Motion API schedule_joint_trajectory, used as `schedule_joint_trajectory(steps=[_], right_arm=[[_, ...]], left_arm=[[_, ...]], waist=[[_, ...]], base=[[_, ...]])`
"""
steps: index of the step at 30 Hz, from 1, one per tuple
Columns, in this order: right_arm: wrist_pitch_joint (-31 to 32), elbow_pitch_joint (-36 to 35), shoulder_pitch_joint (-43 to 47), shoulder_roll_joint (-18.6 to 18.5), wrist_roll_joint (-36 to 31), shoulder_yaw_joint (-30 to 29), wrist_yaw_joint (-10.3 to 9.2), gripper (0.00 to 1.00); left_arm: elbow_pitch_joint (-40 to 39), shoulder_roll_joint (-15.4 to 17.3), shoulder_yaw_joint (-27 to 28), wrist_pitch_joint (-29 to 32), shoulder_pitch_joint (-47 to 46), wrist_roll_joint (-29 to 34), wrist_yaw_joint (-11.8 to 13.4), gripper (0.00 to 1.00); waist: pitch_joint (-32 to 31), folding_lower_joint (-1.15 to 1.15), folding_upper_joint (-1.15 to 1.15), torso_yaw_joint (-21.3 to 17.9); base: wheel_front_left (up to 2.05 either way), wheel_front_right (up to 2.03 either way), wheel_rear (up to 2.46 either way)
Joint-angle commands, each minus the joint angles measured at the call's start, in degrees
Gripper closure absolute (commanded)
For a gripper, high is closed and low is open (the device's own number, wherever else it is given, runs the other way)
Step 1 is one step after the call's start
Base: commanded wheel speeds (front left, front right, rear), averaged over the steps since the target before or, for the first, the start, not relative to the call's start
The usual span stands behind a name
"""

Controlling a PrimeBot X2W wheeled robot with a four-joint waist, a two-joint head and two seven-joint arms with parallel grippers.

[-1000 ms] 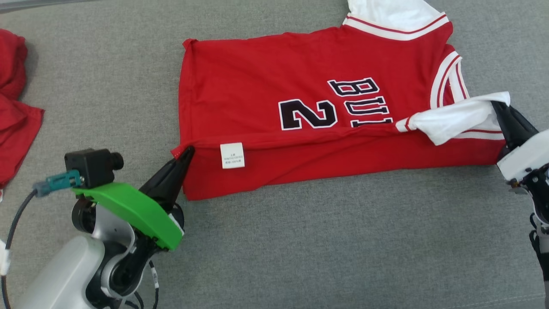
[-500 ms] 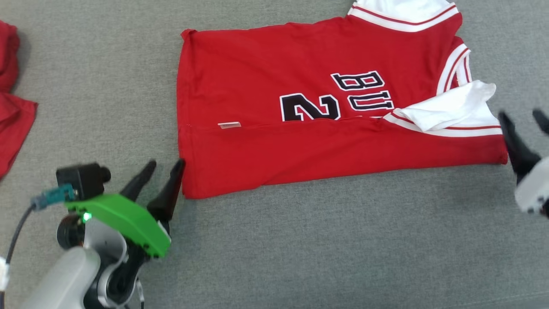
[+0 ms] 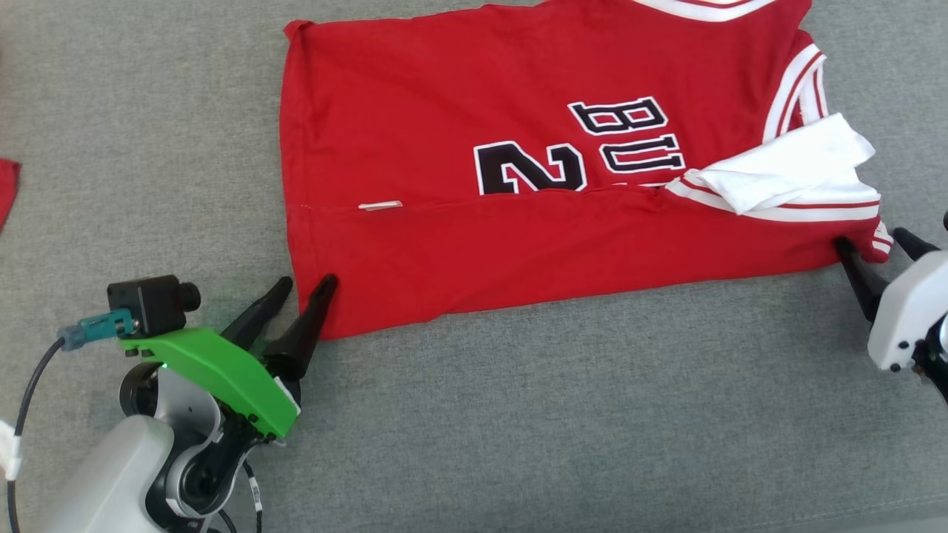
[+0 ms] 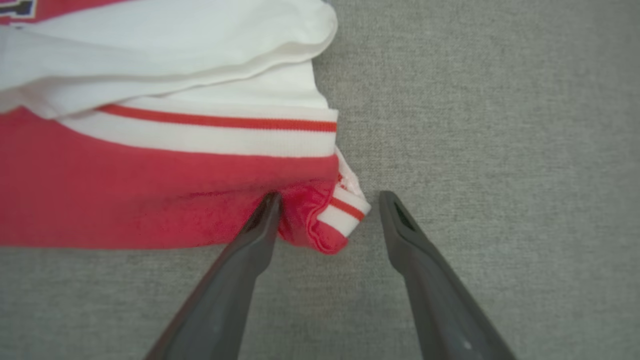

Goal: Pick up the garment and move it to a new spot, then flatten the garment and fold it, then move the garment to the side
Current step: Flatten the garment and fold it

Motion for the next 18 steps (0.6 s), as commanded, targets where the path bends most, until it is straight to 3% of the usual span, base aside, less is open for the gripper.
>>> schedule_joint_trajectory(steps=[1,2,3,4,8,11,18], right_arm=[[0.8,1.6,-1.4,-0.2,0.2,1.5,0.01,0.0],[1.1,2.5,-2.0,-0.1,0.8,2.3,0.01,0.0],[1.5,3.4,-2.6,-0.5,1.4,3.5,0.03,0.71],[1.8,3.9,-2.9,-0.9,2.4,4.7,0.04,1.0],[3.4,4.9,-3.1,-4.3,8.6,6.9,0.02,1.0],[5.0,3.8,-1.5,-8.3,12.9,7.0,-0.01,1.0],[13.2,-0.2,5.3,-18.3,21.8,5.3,-0.04,1.0]], left_arm=[[3.0,-1.0,-2.3,2.6,0.5,-0.4,-0.2,0.54],[3.6,-1.2,-2.9,3.2,0.2,-0.2,-0.7,0.89],[3.9,-1.4,-4.0,4.0,-0.1,0.1,-1.8,1.0],[4.2,-1.8,-4.3,3.9,-0.1,-0.2,-2.5,1.0],[5.0,-2.2,-4.4,4.9,0.8,-2.4,-5.0,1.0],[3.3,-0.6,-3.9,5.3,2.2,-3.6,-5.7,1.0],[-8.5,5.5,-1.1,6.0,10.0,-6.6,-2.3,1.0]], waist=[[0.4,0.0,0.0,0.6],[0.3,0.0,0.0,0.7],[0.1,0.0,0.0,0.9],[-0.2,0.0,0.0,1.1],[-2.8,0.0,0.0,1.1],[-5.4,0.0,0.0,0.8],[-7.6,0.0,0.0,0.1]], base=[[0.0,0.0,0.0],[0.0,0.0,0.0],[0.0,0.0,0.0],[0.0,0.0,0.0],[0.0,0.0,0.0],[0.0,0.0,0.0],[0.0,0.0,0.0]])
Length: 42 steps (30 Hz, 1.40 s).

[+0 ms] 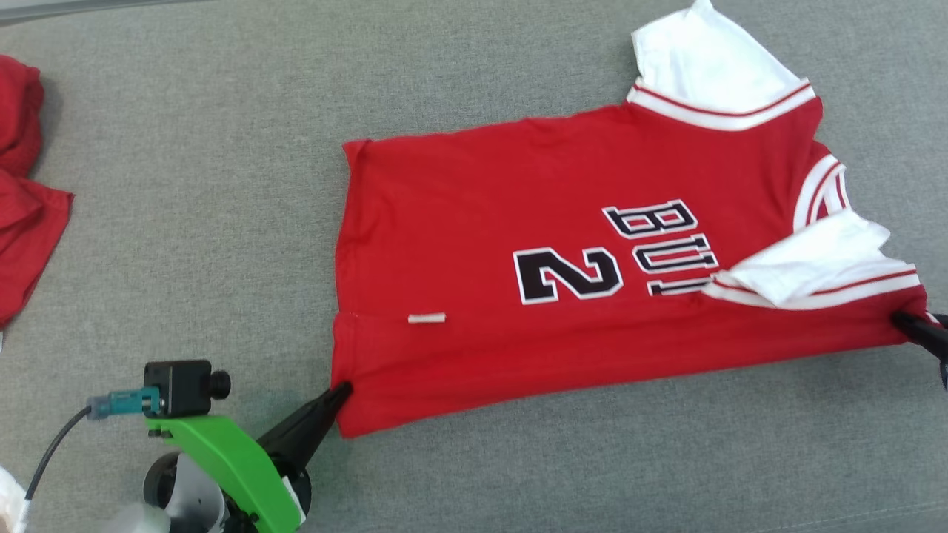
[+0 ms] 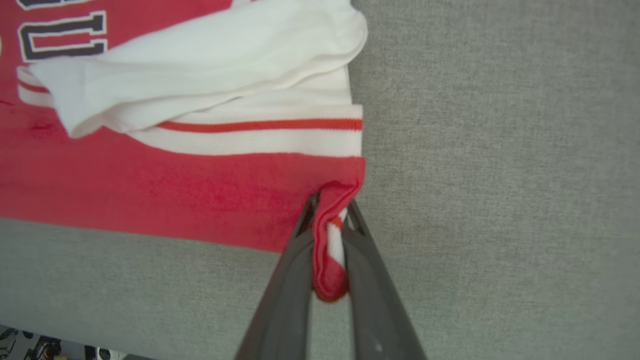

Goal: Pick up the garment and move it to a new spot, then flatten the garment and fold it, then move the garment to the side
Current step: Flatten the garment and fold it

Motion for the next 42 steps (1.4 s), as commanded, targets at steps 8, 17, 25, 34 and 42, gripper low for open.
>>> schedule_joint_trajectory(steps=[8,17,25,34,42], right_arm=[[-0.1,-0.3,1.5,0.6,-4.0,-3.7,-0.07,0.0],[2.2,-10.3,-12.2,-4.0,-5.0,-8.1,-0.04,0.0],[5.6,-1.6,-38.1,1.1,-13.8,1.8,-0.04,0.0],[2.0,16.1,-49.8,7.3,-21.7,9.8,-0.05,0.0],[-0.6,23.9,-51.2,9.2,-20.4,14.1,0.03,1.0]], left_arm=[[-3.6,3.0,-0.6,2.1,4.6,-1.0,2.2,0.0],[-6.4,10.7,4.4,3.9,-8.2,7.1,4.7,0.0],[3.7,-0.3,-1.7,9.0,-31.7,14.5,3.5,0.0],[15.3,-8.3,-7.9,10.0,-40.3,18.2,-1.0,0.0],[18.2,-11.2,-10.3,10.7,-42.3,18.1,-4.0,0.0]], waist=[[1.7,0.0,0.0,0.0],[8.4,0.0,0.0,1.2],[19.0,0.0,0.0,6.5],[19.8,0.0,0.0,9.9],[18.9,0.0,0.0,9.4]], base=[[0.0,0.0,0.0],[0.0,0.0,0.0],[0.0,0.0,0.0],[0.0,0.0,0.0],[0.0,0.0,0.0]])
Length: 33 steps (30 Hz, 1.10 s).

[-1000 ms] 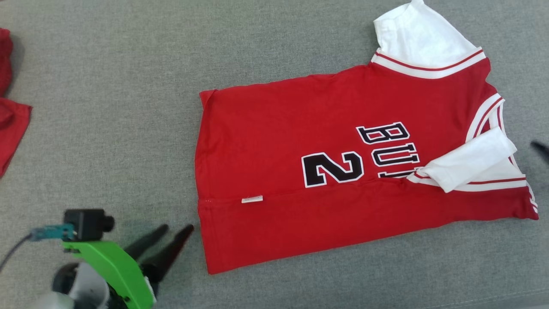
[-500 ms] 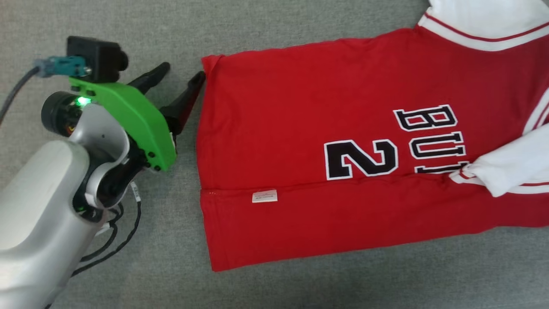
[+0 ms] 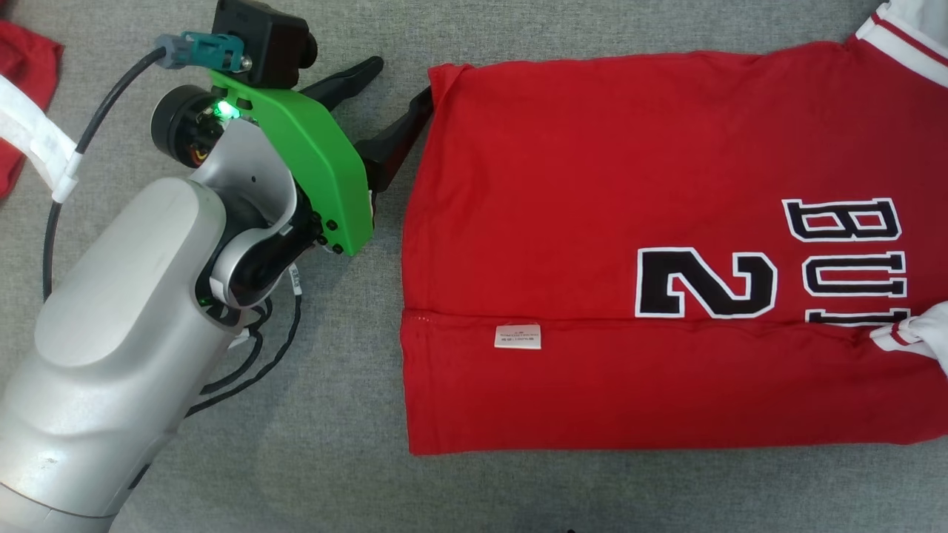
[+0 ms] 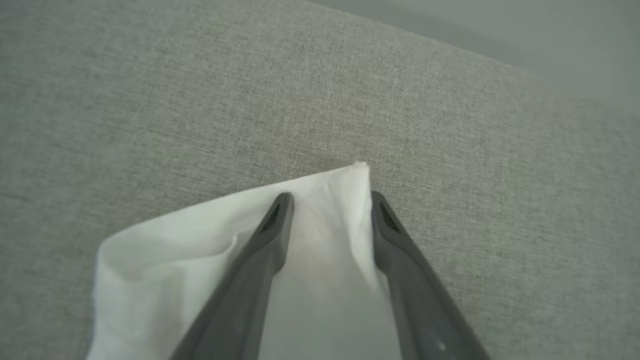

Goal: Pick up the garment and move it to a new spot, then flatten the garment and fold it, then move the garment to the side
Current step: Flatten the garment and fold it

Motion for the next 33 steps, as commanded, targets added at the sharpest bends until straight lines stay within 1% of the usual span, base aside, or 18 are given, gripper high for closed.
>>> schedule_joint_trajectory(steps=[1,2,7,12,16,18,19,20,21,22,25,27,30,33], right_arm=[[0.2,2.0,1.4,0.6,0.3,1.4,0.16,0.97],[-0.1,2.5,1.3,0.2,0.5,1.7,0.09,1.0],[-1.2,4.2,1.4,0.0,2.4,3.3,0.07,1.0],[-2.2,4.9,1.2,0.5,3.8,4.5,0.07,1.0],[-2.9,5.1,0.7,0.1,4.5,5.5,0.07,1.0],[-3.1,5.2,0.4,-0.2,4.8,5.8,0.07,1.0],[-3.3,5.3,0.3,-0.4,5.0,5.9,0.07,1.0],[-3.4,5.4,0.2,-0.6,5.1,6.0,0.07,1.0],[-3.5,5.5,0.2,-0.7,5.3,6.2,0.07,1.0],[-3.7,5.6,0.2,-0.8,5.5,6.4,0.07,1.0],[-4.0,5.7,0.3,-1.0,5.7,6.8,0.06,1.0],[-5.0,5.4,0.4,-1.2,5.9,7.0,0.06,1.0],[-7.4,4.7,0.4,-1.6,6.4,6.7,0.06,1.0],[-10.0,3.3,0.8,-2.2,8.2,7.0,0.07,1.0]], left_arm=[[1.6,-0.4,-1.6,1.0,1.0,0.0,-0.3,0.0],[1.5,-0.4,-1.4,0.9,1.0,-0.1,-0.3,0.0],[1.4,0.4,-1.2,1.1,1.6,-0.4,-0.3,0.0],[0.5,-0.1,-1.6,1.2,2.0,-1.3,-0.9,0.0],[-0.6,-0.7,-1.0,1.1,1.7,-2.4,-1.2,0.0],[-1.0,-0.8,-0.5,1.2,1.7,-2.7,-1.1,0.05],[-1.2,-0.6,-0.6,1.5,1.6,-2.9,-1.4,0.11],[-1.4,-0.5,-0.7,1.4,1.6,-2.9,-1.5,0.39],[-1.6,-0.4,-0.8,1.3,1.6,-2.8,-1.8,0.72],[-1.9,-0.3,-1.1,1.2,1.6,-2.7,-2.2,1.0],[-2.3,0.2,-1.3,0.2,1.8,-2.3,-3.4,1.0],[-2.5,0.0,-0.6,-1.1,1.8,-2.7,-3.7,1.0],[-2.8,-0.5,0.8,-3.3,1.9,-3.3,-3.6,1.0],[-3.4,-0.5,2.1,-4.9,2.9,-4.5,-3.4,1.0]], waist=[[-0.3,0.0,0.0,-0.5],[-0.4,0.0,0.0,-0.7],[-1.2,0.0,0.0,-1.2],[-1.3,0.0,0.0,-1.7],[-1.3,0.0,0.0,-2.0],[-1.3,0.0,0.0,-2.1],[-1.3,0.0,0.0,-2.1],[-1.3,0.0,0.0,-2.2],[-1.3,0.0,0.0,-2.2],[-1.3,0.0,0.0,-2.3],[-1.4,0.0,0.0,-2.4],[-1.6,0.0,0.0,-2.4],[-2.2,0.0,0.0,-2.4],[-3.0,0.0,0.0,-2.4]], base=[[0.0,0.0,0.0],[0.0,0.0,0.0],[0.0,0.0,0.0],[0.0,0.0,0.0],[0.0,0.0,0.0],[0.0,0.0,0.0],[0.0,0.0,0.0],[0.0,0.0,0.0],[0.0,0.0,0.0],[0.0,0.0,0.0],[0.0,0.0,0.0],[0.0,0.0,0.0],[0.0,0.0,0.0],[0.0,0.0,0.0]])
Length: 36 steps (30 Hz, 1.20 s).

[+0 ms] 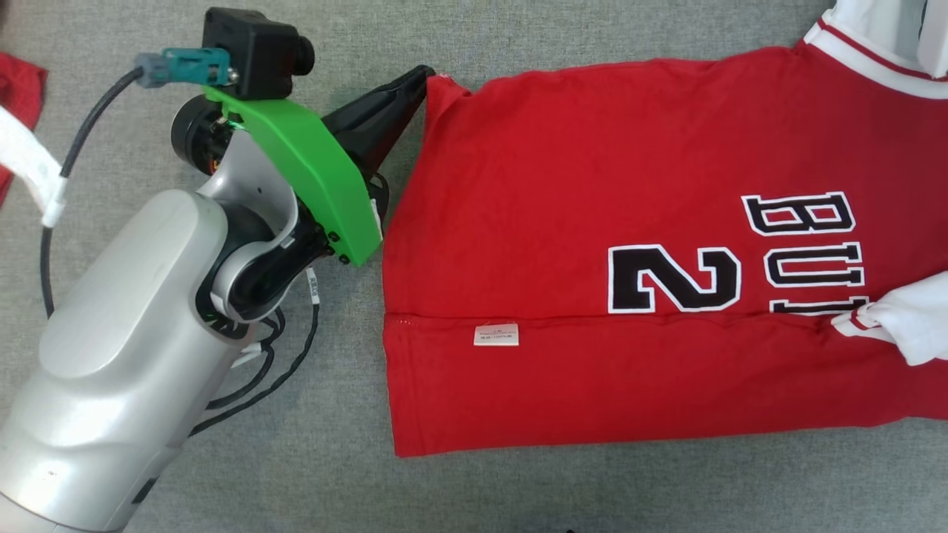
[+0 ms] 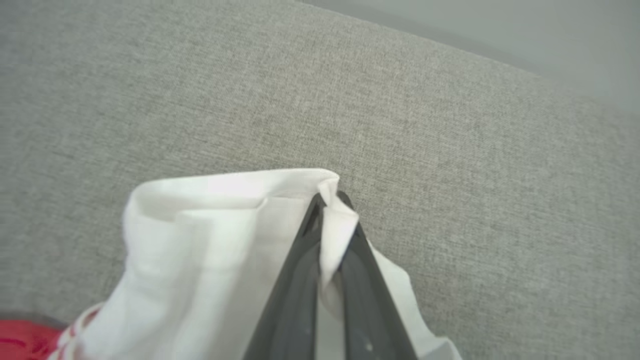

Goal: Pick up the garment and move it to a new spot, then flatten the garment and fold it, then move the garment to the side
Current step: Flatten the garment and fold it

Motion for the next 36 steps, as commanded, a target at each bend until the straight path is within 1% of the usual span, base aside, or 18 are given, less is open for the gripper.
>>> schedule_joint_trajectory(steps=[1,7,11,16,18,19,20,21,22,23,26,29,33,36], right_arm=[[-1.2,-0.8,0.7,-0.7,0.9,0.0,-0.08,1.0],[-6.0,-5.5,3.1,-3.8,4.8,-1.4,-0.07,1.0],[-6.7,-7.7,5.6,-6.1,6.6,-1.8,-0.08,1.0],[-7.0,-8.4,8.1,-7.1,7.2,-2.3,-0.07,1.0],[-7.4,-8.4,8.7,-6.9,6.5,-2.6,-0.07,1.0],[-7.7,-8.0,8.9,-6.7,6.1,-2.8,-0.07,1.0],[-8.1,-7.9,8.9,-6.5,5.5,-3.0,-0.07,0.85],[-8.9,-8.1,8.9,-6.1,4.7,-3.2,-0.07,0.16],[-9.8,-7.8,8.8,-5.7,3.9,-3.8,-0.08,0.0],[-10.6,-7.4,8.6,-5.3,3.0,-4.2,-0.08,0.0],[-12.9,-6.2,8.9,-4.2,-0.1,-5.3,-0.07,0.0],[-15.5,-5.0,10.6,-2.4,-2.4,-5.8,-0.07,0.0],[-17.2,-4.7,13.8,-1.1,-3.3,-5.5,-0.07,0.0],[-17.1,-5.1,16.7,-0.7,-2.9,-5.3,-0.07,0.0]], left_arm=[[-0.4,0.4,0.6,-0.6,1.2,-0.7,0.1,1.0],[-2.7,2.0,2.6,-2.8,4.1,-2.0,0.5,1.0],[-3.6,3.1,3.0,-3.1,6.2,-2.7,0.9,1.0],[-3.8,3.3,3.0,-3.5,7.5,-2.9,1.4,1.0],[-3.7,3.3,2.8,-3.6,7.6,-2.4,1.6,1.0],[-3.5,3.3,2.9,-4.0,7.6,-1.9,2.2,1.0],[-3.3,3.1,3.1,-4.3,7.6,-1.7,2.6,1.0],[-3.1,2.8,3.2,-4.6,7.5,-1.4,3.2,1.0],[-2.9,2.7,3.3,-5.2,7.3,-0.8,3.5,0.6],[-2.6,3.0,3.4,-6.1,6.9,0.4,4.0,0.0],[-1.1,3.1,2.9,-8.6,6.7,3.4,5.2,0.0],[1.0,3.0,2.4,-11.7,8.3,6.0,6.1,0.0],[3.2,2.3,1.5,-14.5,11.0,7.1,6.9,0.0],[4.2,2.0,0.7,-14.8,13.3,7.0,7.4,0.0]], waist=[[-0.6,0.0,0.0,-0.1],[-3.1,0.0,0.0,-1.1],[-4.7,0.0,0.0,-2.2],[-6.4,0.0,0.0,-2.8],[-6.7,0.0,0.0,-2.8],[-6.8,0.0,0.0,-2.8],[-6.8,0.0,0.0,-2.7],[-6.8,0.0,0.0,-2.7],[-6.8,0.0,0.0,-2.7],[-6.9,0.0,0.0,-2.6],[-7.6,0.0,0.0,-2.7],[-9.9,0.0,0.0,-3.0],[-13.5,0.0,0.0,-3.7],[-15.6,0.0,0.0,-4.0]], base=[[0.0,0.0,0.0],[0.0,0.0,0.0],[0.0,0.0,0.0],[0.0,0.0,0.0],[0.0,0.0,0.0],[0.0,0.0,0.0],[0.0,0.0,0.0],[0.0,0.0,0.0],[0.0,0.0,0.0],[0.0,0.0,0.0],[0.0,0.0,0.0],[0.0,0.0,0.0],[0.0,0.0,0.0],[0.0,0.0,0.0]])
